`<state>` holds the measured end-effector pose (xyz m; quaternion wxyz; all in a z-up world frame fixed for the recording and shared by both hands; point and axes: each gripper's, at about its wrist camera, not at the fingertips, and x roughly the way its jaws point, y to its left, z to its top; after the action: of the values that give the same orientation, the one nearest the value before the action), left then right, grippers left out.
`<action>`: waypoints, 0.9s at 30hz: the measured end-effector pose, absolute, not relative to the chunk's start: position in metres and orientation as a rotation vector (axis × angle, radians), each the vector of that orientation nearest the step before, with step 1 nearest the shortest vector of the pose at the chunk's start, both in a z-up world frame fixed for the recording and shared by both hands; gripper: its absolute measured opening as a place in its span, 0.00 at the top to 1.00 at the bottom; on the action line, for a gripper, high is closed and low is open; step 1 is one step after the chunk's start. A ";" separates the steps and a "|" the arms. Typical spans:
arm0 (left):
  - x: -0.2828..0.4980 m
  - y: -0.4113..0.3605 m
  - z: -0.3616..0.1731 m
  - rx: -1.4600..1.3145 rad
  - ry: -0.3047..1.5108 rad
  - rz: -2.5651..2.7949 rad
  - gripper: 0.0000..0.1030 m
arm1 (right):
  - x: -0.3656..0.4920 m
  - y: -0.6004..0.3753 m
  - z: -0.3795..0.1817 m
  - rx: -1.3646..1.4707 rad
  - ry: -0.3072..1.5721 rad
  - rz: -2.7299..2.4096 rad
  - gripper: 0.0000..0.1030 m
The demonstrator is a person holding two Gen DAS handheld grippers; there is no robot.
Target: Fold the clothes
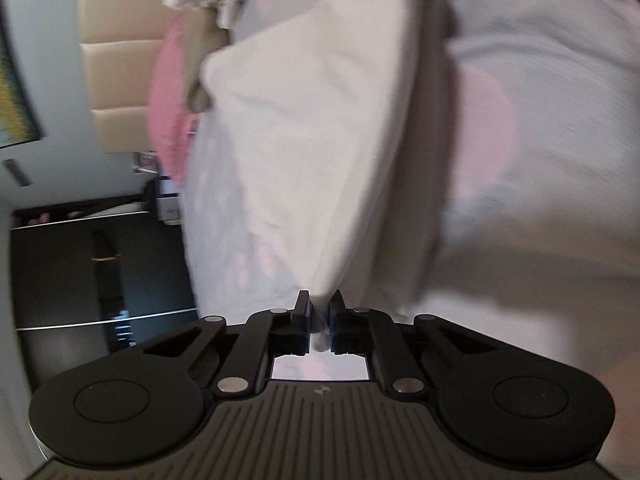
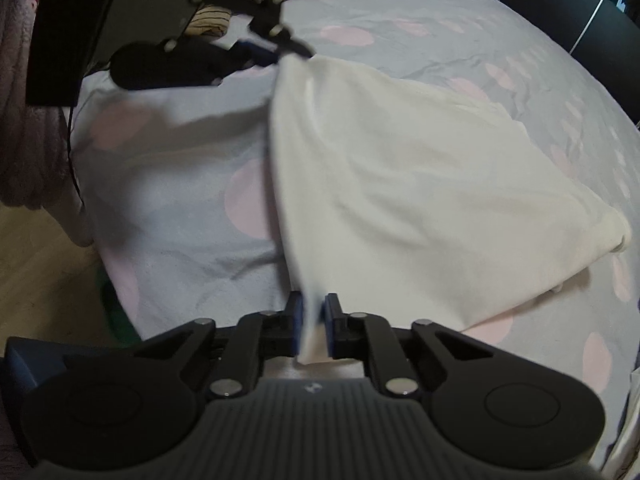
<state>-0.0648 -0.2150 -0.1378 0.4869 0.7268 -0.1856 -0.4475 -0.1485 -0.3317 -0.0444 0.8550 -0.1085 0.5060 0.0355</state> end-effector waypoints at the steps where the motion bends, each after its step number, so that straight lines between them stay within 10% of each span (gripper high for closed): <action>1: -0.066 -0.218 -0.134 1.748 -0.478 -1.073 0.94 | -0.149 -0.332 -0.042 -0.229 1.064 0.064 0.93; 27: -0.052 -0.202 -0.166 1.858 -0.361 -1.207 0.94 | -0.148 -0.331 -0.046 -0.191 1.083 0.061 0.86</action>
<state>-0.0519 -0.2016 -0.1664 0.4338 0.7458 -0.1450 -0.4844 -0.1483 -0.3307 -0.0461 0.8523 -0.0906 0.5144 0.0289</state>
